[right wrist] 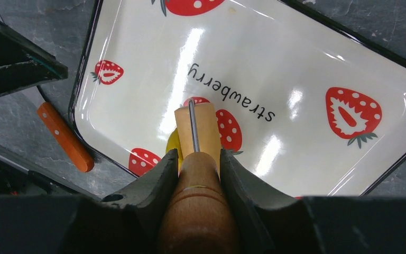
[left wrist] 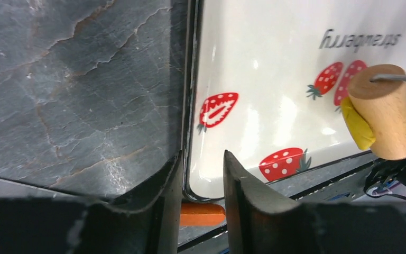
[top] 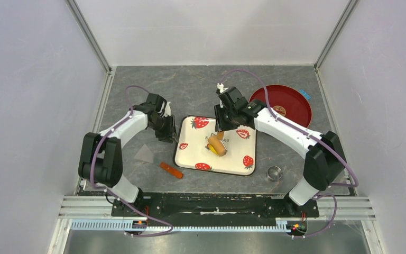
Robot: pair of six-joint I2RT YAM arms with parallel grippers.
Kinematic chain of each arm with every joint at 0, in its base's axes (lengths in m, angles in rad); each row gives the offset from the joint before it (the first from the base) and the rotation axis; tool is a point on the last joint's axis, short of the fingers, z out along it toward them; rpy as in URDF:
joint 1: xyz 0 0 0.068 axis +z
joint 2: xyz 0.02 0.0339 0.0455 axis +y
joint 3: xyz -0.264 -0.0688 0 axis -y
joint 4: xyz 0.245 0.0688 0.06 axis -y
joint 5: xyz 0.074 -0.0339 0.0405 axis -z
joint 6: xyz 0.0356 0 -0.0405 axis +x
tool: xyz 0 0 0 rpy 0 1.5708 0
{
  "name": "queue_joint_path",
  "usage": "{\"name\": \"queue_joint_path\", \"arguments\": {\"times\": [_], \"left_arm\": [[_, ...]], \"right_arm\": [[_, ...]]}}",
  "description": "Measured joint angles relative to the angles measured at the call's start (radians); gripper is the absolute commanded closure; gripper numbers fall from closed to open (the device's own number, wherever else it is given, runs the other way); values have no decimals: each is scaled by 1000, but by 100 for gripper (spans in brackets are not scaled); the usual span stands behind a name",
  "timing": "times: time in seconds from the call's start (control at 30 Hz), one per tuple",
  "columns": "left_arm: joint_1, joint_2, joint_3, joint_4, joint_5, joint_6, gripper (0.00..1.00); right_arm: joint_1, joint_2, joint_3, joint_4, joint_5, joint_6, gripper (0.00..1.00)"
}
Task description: Roll out the dumpling wrappers from the dough
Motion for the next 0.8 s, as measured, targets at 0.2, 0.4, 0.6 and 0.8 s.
{"name": "queue_joint_path", "arguments": {"times": [0.2, 0.4, 0.6, 0.8], "left_arm": [[-31, -98, 0, 14, -19, -2, 56], [-134, -101, 17, 54, -12, -32, 56], [-222, -62, 38, 125, 1, -97, 56], [-280, -9, 38, 200, 16, -160, 58]], "right_arm": [[-39, -90, -103, 101, -41, 48, 100], [-75, -163, -208, 242, -69, 120, 100], [-93, -181, -373, 406, -95, 198, 100], [-147, -271, -572, 571, -116, 290, 100]]}}
